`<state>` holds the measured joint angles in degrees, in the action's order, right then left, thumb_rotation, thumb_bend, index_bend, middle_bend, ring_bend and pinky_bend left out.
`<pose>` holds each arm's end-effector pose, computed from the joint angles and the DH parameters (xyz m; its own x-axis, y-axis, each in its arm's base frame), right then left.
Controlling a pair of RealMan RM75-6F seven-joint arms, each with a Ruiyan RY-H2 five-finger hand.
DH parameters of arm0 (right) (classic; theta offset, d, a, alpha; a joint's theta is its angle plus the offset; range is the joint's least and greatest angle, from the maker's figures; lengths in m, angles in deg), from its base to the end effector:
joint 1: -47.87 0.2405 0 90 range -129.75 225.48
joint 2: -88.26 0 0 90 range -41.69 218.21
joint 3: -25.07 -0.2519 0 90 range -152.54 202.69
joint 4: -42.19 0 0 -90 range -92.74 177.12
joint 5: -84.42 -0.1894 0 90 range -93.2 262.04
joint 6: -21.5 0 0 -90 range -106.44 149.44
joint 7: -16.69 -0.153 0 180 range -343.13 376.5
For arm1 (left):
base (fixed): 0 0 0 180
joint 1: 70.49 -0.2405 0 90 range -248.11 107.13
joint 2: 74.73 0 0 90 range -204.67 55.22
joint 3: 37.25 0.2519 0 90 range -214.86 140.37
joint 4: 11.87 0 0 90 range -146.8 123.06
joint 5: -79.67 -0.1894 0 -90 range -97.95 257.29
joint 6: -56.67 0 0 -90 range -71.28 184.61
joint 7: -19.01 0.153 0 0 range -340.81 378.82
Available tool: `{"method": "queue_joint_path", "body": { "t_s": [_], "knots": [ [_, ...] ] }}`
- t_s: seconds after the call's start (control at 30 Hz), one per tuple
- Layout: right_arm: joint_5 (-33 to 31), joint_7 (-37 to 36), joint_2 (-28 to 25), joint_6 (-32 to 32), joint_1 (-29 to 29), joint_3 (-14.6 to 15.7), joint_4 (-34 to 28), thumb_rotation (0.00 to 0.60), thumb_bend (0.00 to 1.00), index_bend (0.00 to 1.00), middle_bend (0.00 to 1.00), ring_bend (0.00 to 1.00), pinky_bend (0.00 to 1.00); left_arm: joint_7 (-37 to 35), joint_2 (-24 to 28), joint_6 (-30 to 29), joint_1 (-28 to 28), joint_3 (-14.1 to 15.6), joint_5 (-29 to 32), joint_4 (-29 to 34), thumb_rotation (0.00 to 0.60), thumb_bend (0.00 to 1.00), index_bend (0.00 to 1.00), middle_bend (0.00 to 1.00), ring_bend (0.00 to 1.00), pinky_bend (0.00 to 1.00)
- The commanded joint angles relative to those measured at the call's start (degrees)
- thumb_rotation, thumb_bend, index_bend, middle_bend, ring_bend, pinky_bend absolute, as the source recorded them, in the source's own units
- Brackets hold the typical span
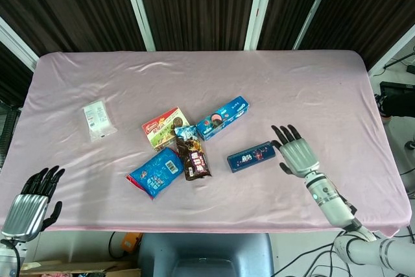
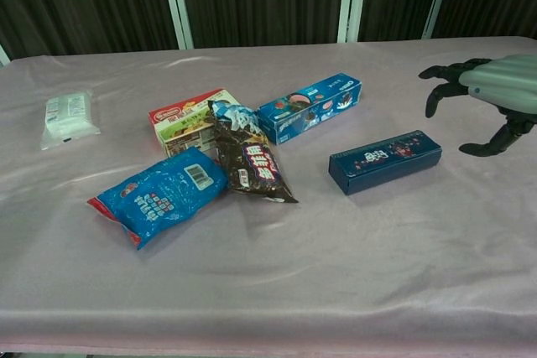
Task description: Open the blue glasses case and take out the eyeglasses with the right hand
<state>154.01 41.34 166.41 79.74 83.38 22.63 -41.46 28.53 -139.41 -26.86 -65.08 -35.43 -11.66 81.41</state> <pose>-0.2262 -0.3248 0.0553 0.7001 -0.1904 0.6882 -0.7044 -0.3423 0.6218 -0.2889 0.1734 0.1511 0.5325 0.0888 0.8418 0.8444 -0.1251 -0.5209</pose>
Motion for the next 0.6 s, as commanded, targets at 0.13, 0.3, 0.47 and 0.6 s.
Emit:
{"method": "queue_joint_path", "body": {
  "t_s": [0.13, 0.3, 0.47, 0.6],
  "knots": [
    [-3.23, 4.9, 3.62, -3.37, 2.53, -1.45, 2.48, 0.6, 0.44, 0.43, 0.0, 0.0, 0.0, 0.01, 0.02, 0.22, 0.11, -0.23, 0.51, -0.01, 0.6, 0.46, 0.0, 0.05, 0.05, 0.14],
    [-4.9, 7.3, 4.1, -4.78, 3.2, -1.36, 2.86, 0.6, 0.44, 0.44, 0.0, 0.0, 0.0, -0.31, 0.11, 0.19, 0.14, -0.34, 0.67, -0.07, 0.6, 0.46, 0.0, 0.05, 0.05, 0.14],
    [-6.36, 8.83, 4.48, -5.64, 3.75, -1.48, 3.19, 0.6, 0.44, 0.46, 0.0, 0.0, 0.0, -0.21, 0.09, 0.36, 0.23, -0.25, 0.57, -0.08, 0.6, 0.46, 0.0, 0.05, 0.05, 0.14],
    [-7.44, 9.73, 4.96, -6.1, 4.28, -1.79, 3.34, 0.6, 0.44, 0.46, 0.0, 0.0, 0.0, -0.09, 0.03, 0.35, 0.23, -0.25, 0.62, -0.07, 0.6, 0.46, 0.0, 0.05, 0.05, 0.14]
  ]
}}
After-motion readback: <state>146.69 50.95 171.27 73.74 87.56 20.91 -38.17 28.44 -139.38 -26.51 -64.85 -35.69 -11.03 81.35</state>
